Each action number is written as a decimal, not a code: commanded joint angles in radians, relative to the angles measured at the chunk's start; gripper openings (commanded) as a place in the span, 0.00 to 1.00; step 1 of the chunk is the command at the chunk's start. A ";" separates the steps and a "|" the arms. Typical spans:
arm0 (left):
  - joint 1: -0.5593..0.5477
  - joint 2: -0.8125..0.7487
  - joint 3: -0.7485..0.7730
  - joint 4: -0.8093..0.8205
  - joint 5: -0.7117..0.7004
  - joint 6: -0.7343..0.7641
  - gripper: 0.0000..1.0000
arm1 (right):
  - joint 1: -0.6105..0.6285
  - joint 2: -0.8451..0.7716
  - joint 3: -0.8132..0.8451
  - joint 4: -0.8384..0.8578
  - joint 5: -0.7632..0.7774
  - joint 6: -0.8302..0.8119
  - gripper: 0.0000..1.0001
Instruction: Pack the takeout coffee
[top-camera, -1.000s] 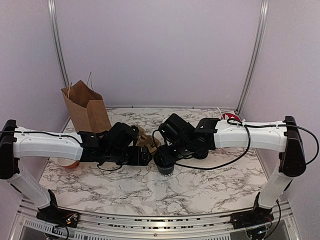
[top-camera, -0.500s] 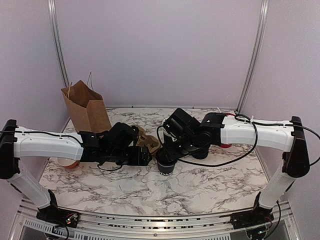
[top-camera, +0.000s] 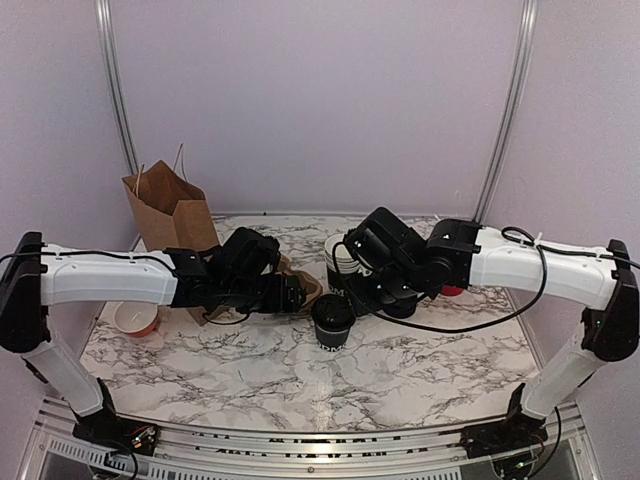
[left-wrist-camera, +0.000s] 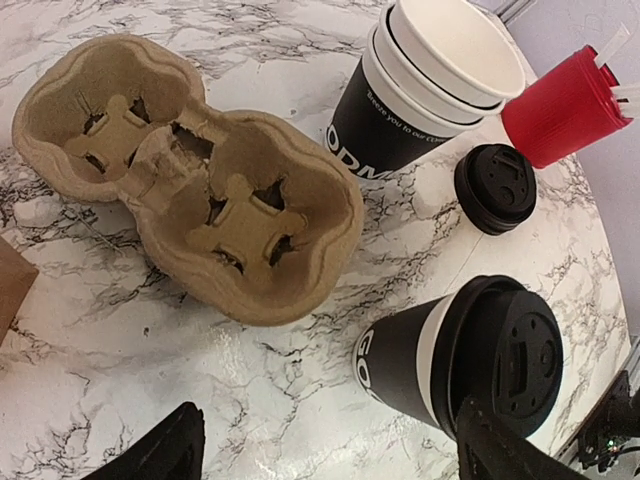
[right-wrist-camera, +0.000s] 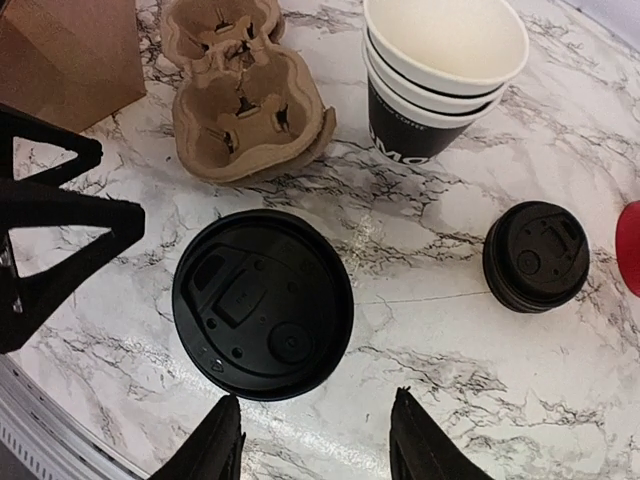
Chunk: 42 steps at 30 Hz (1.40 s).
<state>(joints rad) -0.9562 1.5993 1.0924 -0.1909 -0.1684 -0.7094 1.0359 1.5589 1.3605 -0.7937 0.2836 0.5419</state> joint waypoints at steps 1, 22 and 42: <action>0.032 0.091 0.079 -0.015 0.011 0.036 0.88 | -0.018 -0.059 -0.113 -0.032 0.025 0.083 0.48; -0.030 0.080 -0.017 0.039 0.064 -0.063 0.87 | -0.093 0.053 -0.202 0.160 -0.121 0.046 0.47; -0.113 0.000 -0.128 0.109 0.014 -0.122 0.87 | -0.158 0.052 -0.133 0.070 -0.049 0.003 0.49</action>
<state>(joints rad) -1.0637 1.6390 0.9890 -0.0803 -0.1070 -0.8223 0.8913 1.6249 1.1976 -0.6956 0.2096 0.5529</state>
